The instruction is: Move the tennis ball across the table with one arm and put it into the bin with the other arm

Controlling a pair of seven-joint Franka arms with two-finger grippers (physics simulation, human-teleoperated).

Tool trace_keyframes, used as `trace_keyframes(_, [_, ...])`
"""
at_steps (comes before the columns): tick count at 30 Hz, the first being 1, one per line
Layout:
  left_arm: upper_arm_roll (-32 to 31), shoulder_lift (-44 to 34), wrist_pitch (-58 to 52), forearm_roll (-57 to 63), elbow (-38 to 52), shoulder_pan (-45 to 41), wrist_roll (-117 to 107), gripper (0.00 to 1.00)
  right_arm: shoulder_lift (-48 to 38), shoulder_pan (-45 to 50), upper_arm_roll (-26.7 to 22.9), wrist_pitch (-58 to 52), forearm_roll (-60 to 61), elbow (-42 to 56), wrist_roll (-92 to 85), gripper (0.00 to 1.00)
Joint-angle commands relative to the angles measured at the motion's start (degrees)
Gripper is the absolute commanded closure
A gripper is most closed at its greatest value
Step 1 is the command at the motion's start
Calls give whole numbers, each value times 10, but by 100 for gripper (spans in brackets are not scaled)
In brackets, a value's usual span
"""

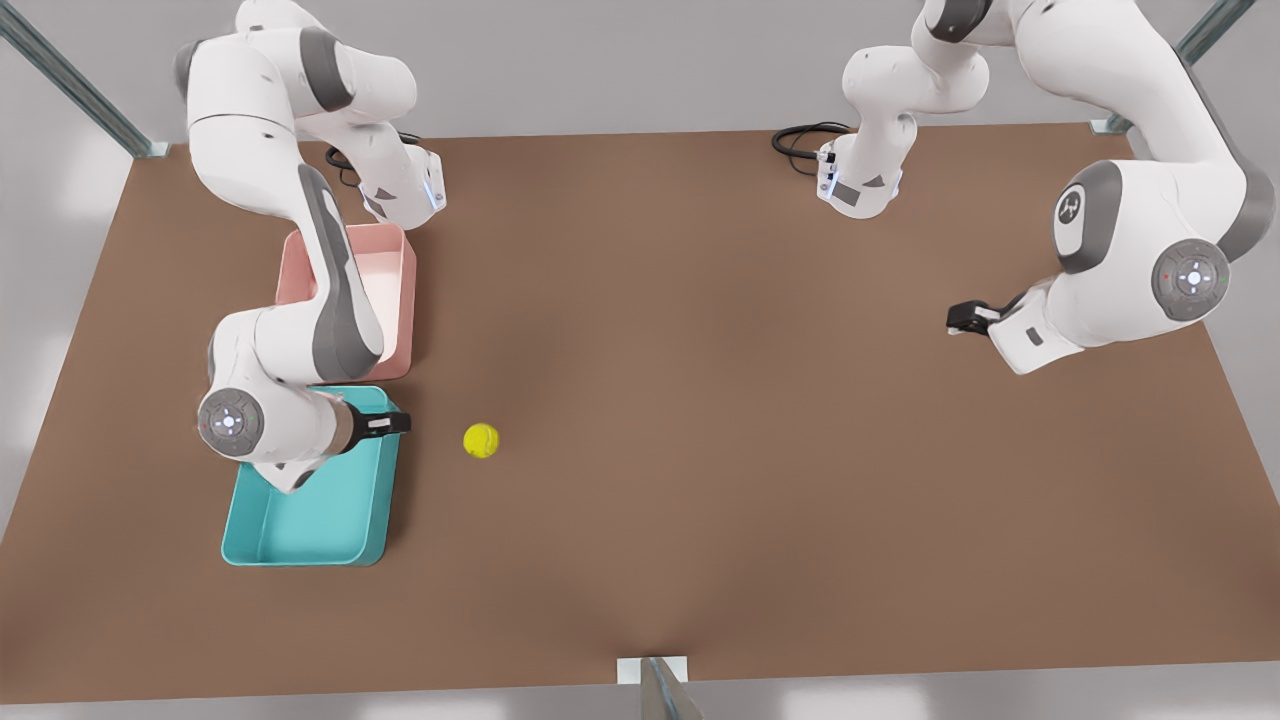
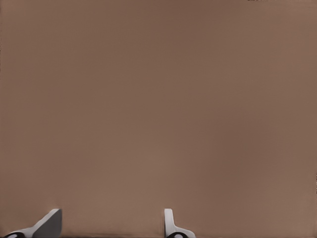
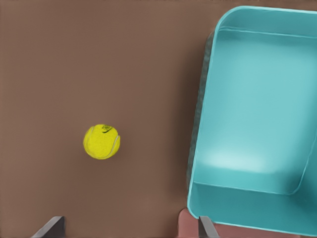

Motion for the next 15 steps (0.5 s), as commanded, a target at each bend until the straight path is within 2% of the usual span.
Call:
trace_keyframes(1, [0, 0, -12, 0, 1, -1, -210, 0, 23, 22, 0, 116, 9, -4, 193, 0])
trace_keyframes(9, [-1, -3, -32, -1, 1, -1, -210, 0, 27, 52, 0, 295, 11, -115, 219, 0])
trace_keyframes(15, [-1, -4, -53, 2, 6, 0, -210, 0, 31, 56, 0, 365, 12, -164, 221, 0])
